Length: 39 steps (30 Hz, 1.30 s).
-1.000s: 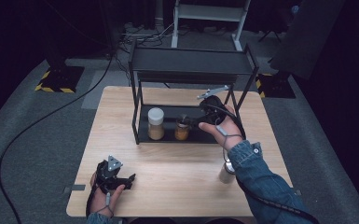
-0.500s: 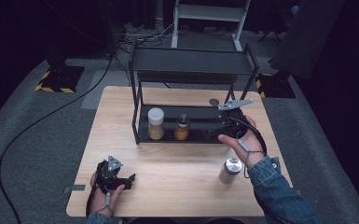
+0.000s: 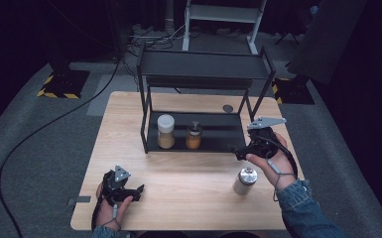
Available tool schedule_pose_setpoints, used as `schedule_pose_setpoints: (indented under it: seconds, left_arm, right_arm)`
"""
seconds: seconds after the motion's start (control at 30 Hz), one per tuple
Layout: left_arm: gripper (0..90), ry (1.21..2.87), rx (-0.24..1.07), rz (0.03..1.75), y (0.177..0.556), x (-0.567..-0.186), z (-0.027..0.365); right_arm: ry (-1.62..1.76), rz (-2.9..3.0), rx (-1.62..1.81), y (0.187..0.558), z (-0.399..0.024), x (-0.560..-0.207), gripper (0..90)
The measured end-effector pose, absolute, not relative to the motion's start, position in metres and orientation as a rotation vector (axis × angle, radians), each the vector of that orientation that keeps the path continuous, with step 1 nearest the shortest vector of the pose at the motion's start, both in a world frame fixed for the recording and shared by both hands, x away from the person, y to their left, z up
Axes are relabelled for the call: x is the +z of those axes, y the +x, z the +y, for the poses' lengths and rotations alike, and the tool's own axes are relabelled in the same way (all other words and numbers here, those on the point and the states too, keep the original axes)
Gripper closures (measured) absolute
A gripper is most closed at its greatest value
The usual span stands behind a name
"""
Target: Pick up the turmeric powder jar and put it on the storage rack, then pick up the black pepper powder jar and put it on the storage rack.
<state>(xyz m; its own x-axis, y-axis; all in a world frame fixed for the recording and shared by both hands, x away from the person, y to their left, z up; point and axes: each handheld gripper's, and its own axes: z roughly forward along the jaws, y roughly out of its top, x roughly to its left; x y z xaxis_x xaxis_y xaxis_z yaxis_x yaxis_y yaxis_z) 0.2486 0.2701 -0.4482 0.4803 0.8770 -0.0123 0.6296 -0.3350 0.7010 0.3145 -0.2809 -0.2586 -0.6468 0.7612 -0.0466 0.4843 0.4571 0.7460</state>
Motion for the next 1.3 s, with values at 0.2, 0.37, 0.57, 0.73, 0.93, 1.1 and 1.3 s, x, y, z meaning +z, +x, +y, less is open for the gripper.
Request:
schedule_pose_setpoints:
  seconds: [0.2,0.37,0.57,0.73,0.93,1.1,1.3]
  left_arm:
    - [5.5,2.081,0.492,1.24,0.249,-0.448,0.27]
    - [5.5,2.081,0.492,1.24,0.249,-0.448,0.27]
    - [5.5,2.081,0.492,1.24,0.249,-0.448,0.27]
    - [5.5,2.081,0.492,1.24,0.249,-0.448,0.27]
    - [5.5,2.081,0.493,1.24,0.249,-0.448,0.27]
    - [5.4,2.08,0.493,1.24,0.249,-0.448,0.27]
    - [5.4,2.081,0.493,1.239,0.249,-0.448,0.27]
  right_arm:
    - [1.038,2.342,1.009,0.305,-0.288,-0.265,8.2]
    - [1.052,2.336,1.008,0.3,-0.295,-0.274,8.2]
    - [1.059,2.348,0.993,0.296,-0.298,-0.285,8.2]
    - [1.082,2.358,0.991,0.291,-0.302,-0.297,8.2]
    - [1.096,2.381,0.97,0.288,-0.305,-0.312,8.2]
    - [1.107,2.388,0.964,0.286,-0.308,-0.322,8.2]
    - [1.108,2.4,0.961,0.284,-0.31,-0.336,8.2]
